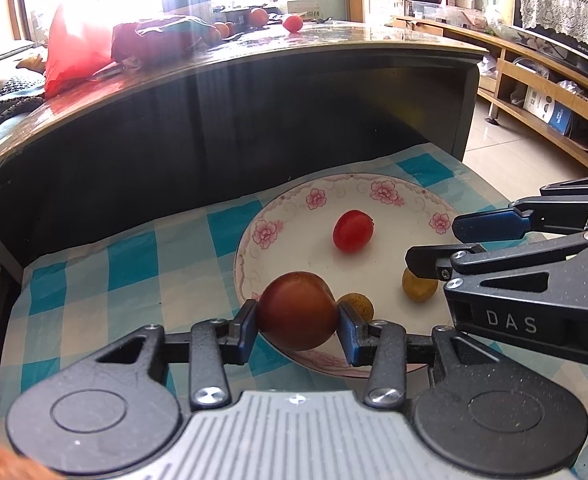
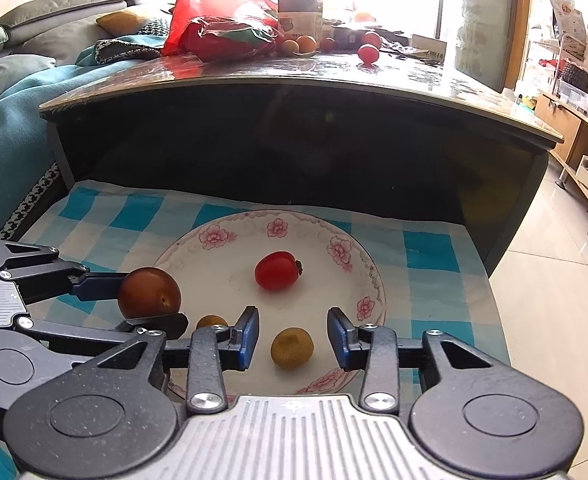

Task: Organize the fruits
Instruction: 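Lower both fruits into the bowl and open both tools, then grasp an orange with the right tool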

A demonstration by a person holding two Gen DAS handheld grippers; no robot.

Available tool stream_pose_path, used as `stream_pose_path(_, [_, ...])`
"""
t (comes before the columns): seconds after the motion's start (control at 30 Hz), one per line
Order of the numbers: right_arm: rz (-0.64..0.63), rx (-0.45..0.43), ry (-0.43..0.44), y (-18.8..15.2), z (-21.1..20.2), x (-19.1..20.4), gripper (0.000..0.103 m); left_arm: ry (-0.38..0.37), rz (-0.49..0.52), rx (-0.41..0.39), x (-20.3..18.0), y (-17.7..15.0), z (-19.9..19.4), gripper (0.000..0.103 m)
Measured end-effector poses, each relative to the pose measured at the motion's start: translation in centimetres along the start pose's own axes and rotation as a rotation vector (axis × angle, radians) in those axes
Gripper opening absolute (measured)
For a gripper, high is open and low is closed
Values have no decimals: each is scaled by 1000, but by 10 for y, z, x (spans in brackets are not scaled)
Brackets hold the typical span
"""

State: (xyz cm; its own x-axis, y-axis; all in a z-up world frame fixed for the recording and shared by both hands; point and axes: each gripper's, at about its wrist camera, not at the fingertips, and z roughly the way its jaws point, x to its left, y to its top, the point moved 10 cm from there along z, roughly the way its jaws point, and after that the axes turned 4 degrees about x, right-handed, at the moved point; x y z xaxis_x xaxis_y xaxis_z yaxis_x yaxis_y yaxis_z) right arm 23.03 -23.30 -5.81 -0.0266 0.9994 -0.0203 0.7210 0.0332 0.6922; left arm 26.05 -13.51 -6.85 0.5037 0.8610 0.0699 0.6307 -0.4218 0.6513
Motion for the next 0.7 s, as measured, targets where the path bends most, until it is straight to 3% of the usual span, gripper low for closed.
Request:
stream_pose_path(0.43, [15, -23, -8, 4, -12, -3, 38, -1, -46, -56, 9, 12, -22, 52])
stream_pose_path(0.7, [6, -9, 13, -7, -28, 3, 38, 8, -69, -50, 24, 0, -42, 52])
